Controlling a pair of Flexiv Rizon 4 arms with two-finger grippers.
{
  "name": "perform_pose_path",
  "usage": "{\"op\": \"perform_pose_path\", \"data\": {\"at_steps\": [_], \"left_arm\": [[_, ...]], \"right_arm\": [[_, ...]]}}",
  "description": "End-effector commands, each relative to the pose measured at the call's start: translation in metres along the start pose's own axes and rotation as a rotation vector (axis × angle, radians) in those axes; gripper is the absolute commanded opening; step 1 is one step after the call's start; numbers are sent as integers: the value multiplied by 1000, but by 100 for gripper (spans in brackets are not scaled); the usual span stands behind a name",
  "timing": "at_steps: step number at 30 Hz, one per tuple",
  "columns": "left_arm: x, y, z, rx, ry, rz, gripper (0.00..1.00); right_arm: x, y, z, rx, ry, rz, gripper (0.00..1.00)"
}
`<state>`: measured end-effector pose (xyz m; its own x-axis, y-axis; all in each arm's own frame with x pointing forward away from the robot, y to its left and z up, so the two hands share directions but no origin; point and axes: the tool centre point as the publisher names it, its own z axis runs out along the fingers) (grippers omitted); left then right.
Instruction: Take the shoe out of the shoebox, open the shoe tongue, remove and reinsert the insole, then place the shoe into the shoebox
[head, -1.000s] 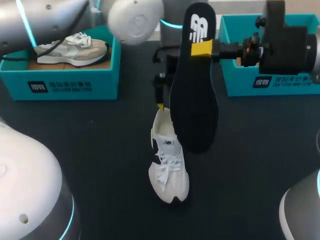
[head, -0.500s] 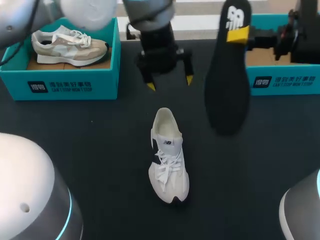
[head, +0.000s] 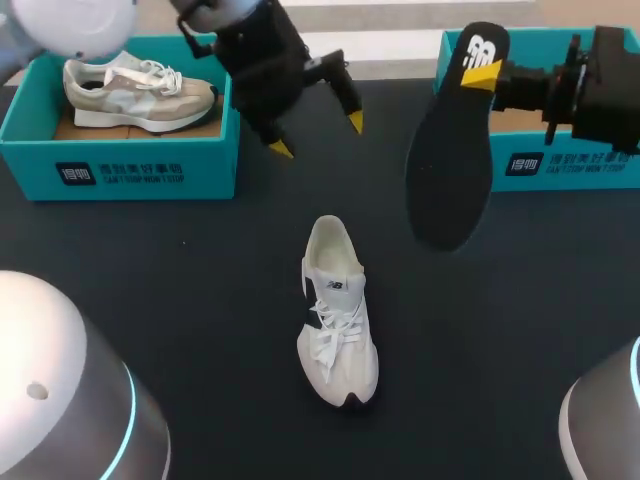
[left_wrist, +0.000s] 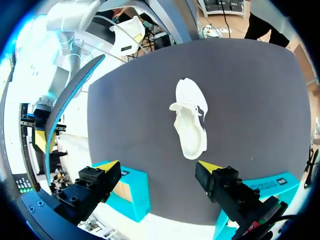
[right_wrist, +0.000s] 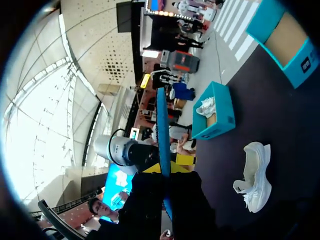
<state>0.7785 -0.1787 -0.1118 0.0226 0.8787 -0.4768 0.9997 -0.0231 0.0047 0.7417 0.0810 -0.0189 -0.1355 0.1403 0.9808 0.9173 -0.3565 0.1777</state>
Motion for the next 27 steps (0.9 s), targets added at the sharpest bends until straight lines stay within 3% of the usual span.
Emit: {"op": "perform_pose_path", "data": {"at_steps": [1, 14, 21, 27], "left_arm": [[5, -2, 1, -5, -196, 2, 100], [5, -2, 1, -5, -196, 2, 100], [8, -7, -4, -14, -426, 12, 100], [6, -8, -12, -53, -573, 61, 100]], "right_arm": [[1, 1, 6, -3, -1, 1, 0], [1, 1, 6, -3, -1, 1, 0], [-10, 10, 4, -46, 42, 70, 0], [-18, 28, 11, -7, 56, 136, 0]]}}
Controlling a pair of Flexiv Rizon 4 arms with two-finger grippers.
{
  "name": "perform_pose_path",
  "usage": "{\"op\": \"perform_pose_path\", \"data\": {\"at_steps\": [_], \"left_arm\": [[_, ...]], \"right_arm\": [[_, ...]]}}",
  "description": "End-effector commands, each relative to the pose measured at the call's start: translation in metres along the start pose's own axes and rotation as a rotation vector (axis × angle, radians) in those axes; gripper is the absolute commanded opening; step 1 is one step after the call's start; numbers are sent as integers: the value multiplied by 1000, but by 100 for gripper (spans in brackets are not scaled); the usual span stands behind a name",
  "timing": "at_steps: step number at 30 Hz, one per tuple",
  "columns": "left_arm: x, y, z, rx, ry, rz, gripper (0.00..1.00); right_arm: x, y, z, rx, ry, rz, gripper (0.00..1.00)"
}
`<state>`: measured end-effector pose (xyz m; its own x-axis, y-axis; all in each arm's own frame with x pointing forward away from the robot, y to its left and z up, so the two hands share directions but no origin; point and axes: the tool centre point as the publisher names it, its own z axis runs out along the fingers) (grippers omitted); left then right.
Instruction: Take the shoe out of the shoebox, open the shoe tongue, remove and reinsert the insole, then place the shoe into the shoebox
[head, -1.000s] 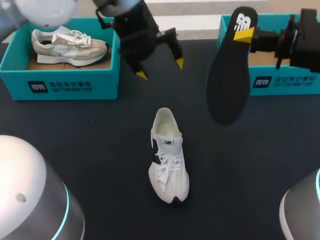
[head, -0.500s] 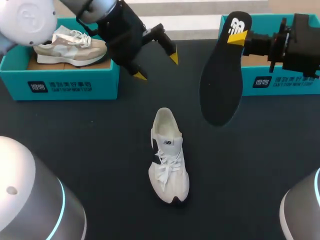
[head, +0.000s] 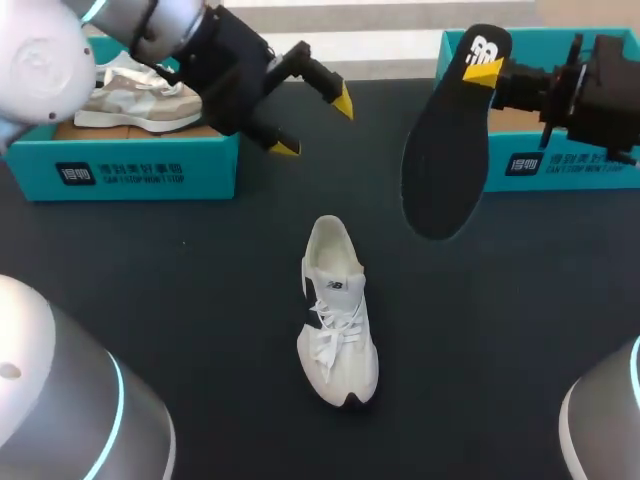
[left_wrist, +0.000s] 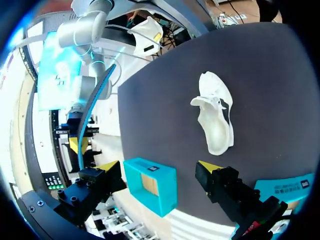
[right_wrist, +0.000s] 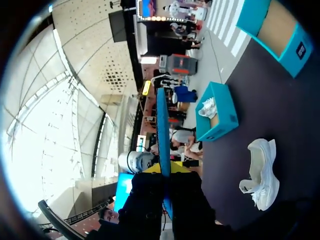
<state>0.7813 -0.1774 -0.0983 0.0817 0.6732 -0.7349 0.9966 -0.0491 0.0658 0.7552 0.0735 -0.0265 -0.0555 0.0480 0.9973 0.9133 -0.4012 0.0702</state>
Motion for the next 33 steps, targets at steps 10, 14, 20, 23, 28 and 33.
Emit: {"op": "perform_pose_path", "data": {"at_steps": [10, 14, 20, 23, 28, 33], "left_arm": [[-5, -10, -10, -52, -417, 4, 100], [-10, -10, -9, -62, -464, 0, 100], [-15, -10, -8, -44, -496, -14, 100], [-15, -10, -8, -44, -496, -14, 100], [-15, -10, -8, -44, -496, -14, 100], [-15, -10, -8, -44, -496, -14, 100]], "right_arm": [[-22, 36, 38, 101, -2, 138, 0], [-29, 44, 51, 110, -3, 181, 0], [-32, 48, 60, 108, -4, 192, 0], [-32, 48, 60, 108, -4, 192, 0], [-32, 48, 60, 108, -4, 192, 0], [-36, 47, 64, 116, 19, 203, 0]]}}
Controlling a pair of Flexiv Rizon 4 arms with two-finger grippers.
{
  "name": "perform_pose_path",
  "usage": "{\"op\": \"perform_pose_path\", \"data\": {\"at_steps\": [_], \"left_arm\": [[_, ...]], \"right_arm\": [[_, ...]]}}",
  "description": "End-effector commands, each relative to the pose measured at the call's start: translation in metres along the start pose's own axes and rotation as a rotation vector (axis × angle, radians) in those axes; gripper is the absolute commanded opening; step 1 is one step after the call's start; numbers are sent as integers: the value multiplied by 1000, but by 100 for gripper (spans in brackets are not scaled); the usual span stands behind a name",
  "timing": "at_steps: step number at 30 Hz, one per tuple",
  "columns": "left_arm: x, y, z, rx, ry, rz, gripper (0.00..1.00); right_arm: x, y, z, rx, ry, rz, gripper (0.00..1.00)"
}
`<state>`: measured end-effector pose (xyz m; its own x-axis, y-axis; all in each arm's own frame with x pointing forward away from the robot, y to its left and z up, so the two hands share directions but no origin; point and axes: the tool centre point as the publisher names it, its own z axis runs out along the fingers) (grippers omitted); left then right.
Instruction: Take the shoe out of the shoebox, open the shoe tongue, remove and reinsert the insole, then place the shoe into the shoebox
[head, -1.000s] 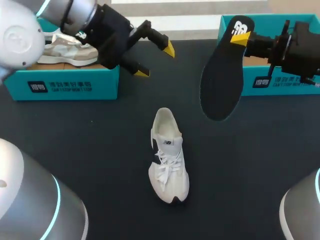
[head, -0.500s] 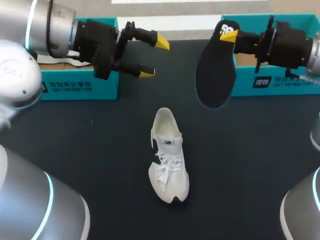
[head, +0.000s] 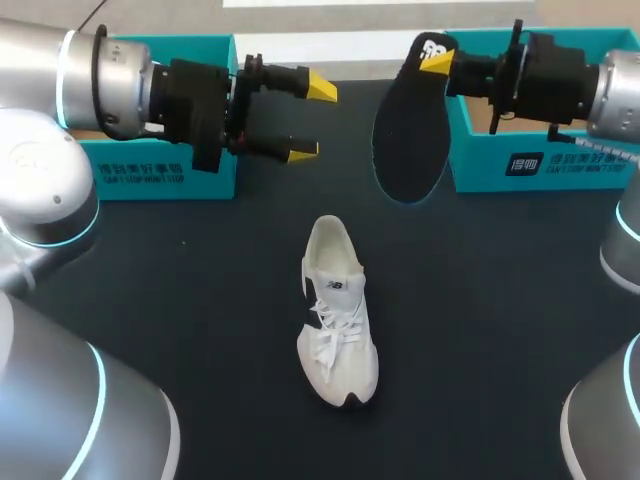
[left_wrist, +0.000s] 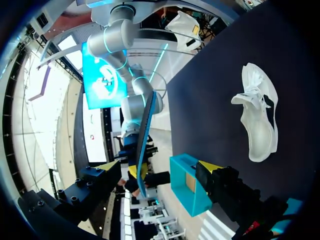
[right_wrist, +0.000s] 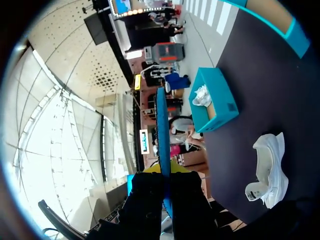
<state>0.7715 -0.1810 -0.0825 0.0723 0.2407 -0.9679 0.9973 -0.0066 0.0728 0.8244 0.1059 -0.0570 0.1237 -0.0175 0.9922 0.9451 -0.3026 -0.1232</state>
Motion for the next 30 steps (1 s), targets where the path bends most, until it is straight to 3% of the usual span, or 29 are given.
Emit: {"op": "perform_pose_path", "data": {"at_steps": [1, 7, 23, 24, 27, 28, 29, 30], "left_arm": [[4, -4, 4, 15, -25, -4, 100], [13, -1, 8, 24, -113, 0, 100], [21, -2, 37, 51, -154, -1, 100], [21, -2, 39, 50, -164, -4, 96], [21, 0, 41, 50, -172, 0, 62], [21, 0, 41, 47, -175, -1, 59], [22, 0, 42, 47, -178, 0, 42], [22, 1, 42, 45, -180, 1, 40]], "right_arm": [[-9, 2, 14, 24, 31, 28, 0], [-26, 6, 32, 46, 57, 55, 0], [-34, 3, 72, 130, 58, 81, 0], [-35, 2, 73, 130, 59, 84, 0], [-36, -1, 75, 136, 57, 89, 0], [-36, -2, 75, 138, 56, 92, 0], [-36, -3, 76, 141, 55, 94, 0], [-36, -4, 77, 140, 54, 97, 0]]}}
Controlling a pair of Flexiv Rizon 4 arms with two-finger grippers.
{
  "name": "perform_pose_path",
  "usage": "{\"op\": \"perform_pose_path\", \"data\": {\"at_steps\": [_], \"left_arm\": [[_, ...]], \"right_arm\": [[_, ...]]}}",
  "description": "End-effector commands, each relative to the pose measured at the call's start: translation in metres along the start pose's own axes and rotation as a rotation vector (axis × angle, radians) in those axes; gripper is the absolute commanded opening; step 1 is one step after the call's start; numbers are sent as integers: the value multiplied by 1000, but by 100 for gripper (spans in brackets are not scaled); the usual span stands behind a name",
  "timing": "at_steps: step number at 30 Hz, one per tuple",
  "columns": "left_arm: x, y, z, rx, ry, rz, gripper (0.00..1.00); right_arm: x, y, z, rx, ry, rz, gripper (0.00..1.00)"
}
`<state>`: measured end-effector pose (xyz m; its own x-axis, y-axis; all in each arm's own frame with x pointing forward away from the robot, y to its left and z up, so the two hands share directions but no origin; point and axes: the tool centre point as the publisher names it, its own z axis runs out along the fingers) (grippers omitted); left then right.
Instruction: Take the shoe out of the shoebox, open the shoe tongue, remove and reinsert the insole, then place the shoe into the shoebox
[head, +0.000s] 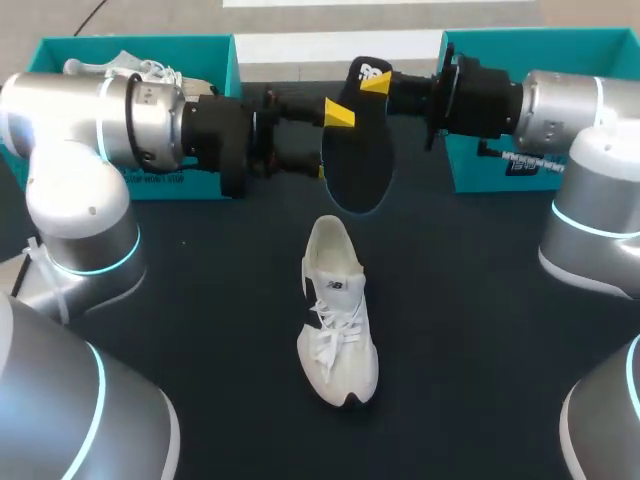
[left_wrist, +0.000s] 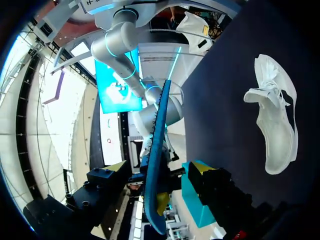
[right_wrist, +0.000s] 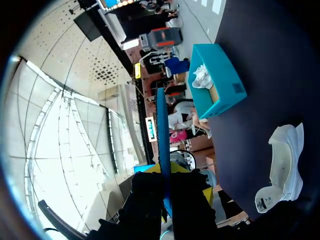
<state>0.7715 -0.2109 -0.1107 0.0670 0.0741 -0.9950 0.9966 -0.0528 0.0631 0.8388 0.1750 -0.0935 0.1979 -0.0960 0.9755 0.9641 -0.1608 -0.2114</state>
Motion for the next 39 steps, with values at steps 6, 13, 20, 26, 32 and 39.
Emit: {"op": "perform_pose_path", "data": {"at_steps": [6, 13, 20, 26, 32, 39], "left_arm": [[4, 3, 4, -18, -25, 5, 12], [5, 4, 5, -60, -49, -2, 0], [-1, 2, -3, -86, -77, -30, 0], [-3, -7, -20, -77, -73, -38, 0], [-5, -10, -44, -77, -85, -70, 0], [-5, -18, -61, -74, -83, -77, 0]], "right_arm": [[-3, -2, 9, 3, -5, 15, 0], [-3, -3, 13, 10, -13, 24, 0], [-2, -10, 6, -1, -43, -82, 100], [-5, -19, -16, 5, -69, -182, 100], [-11, -29, -37, 46, -105, -270, 100], [-14, -38, -57, 96, -132, -335, 100]]}}
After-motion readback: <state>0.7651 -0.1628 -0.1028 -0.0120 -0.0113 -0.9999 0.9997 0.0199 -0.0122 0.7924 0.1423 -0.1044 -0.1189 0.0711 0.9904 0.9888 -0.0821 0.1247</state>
